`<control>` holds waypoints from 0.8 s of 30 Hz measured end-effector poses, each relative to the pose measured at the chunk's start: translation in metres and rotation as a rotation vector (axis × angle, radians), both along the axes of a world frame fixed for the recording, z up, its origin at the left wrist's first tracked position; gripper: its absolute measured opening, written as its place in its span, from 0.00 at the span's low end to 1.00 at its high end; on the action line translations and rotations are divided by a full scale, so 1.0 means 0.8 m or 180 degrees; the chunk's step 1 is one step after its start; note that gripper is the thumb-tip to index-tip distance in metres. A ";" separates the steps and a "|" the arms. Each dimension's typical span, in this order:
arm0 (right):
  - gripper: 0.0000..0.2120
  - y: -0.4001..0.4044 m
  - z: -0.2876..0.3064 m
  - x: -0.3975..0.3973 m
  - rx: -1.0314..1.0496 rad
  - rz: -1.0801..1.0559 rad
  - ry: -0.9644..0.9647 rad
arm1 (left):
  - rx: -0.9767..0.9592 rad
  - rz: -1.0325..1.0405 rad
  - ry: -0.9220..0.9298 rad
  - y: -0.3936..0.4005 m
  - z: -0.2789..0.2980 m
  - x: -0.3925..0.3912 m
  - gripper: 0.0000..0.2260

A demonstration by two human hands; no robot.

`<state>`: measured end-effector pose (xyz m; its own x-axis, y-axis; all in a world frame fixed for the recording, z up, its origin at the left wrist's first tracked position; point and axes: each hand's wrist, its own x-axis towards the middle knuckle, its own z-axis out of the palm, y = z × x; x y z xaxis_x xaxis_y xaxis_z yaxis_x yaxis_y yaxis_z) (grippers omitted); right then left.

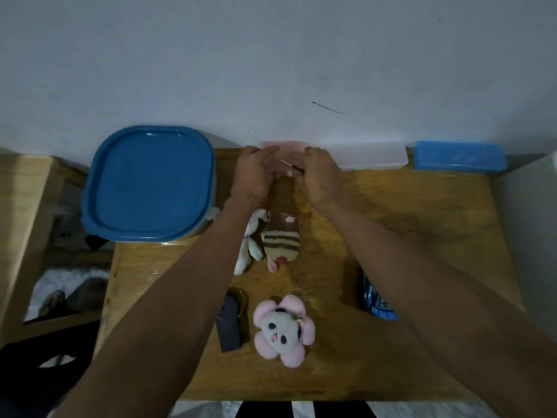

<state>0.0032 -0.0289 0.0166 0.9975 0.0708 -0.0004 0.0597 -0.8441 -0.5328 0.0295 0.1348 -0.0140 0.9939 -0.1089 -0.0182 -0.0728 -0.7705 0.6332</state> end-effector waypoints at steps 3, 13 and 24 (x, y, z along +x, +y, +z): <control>0.16 0.003 -0.003 -0.003 -0.0107 0.0035 -0.0187 | 0.0006 0.0020 -0.0061 -0.001 0.000 -0.003 0.21; 0.12 0.006 0.017 0.002 0.0028 -0.0295 -0.0653 | -0.0280 0.0354 -0.0071 -0.006 0.020 -0.021 0.33; 0.08 0.015 0.031 0.021 0.0242 -0.0855 -0.0771 | -0.0310 0.0242 -0.0277 -0.003 0.014 -0.033 0.30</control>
<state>0.0197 -0.0166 0.0411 0.9510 -0.2030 0.2332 -0.0267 -0.8054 -0.5922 0.0030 0.1326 -0.0026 0.9967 -0.0303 0.0753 -0.0744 -0.7111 0.6992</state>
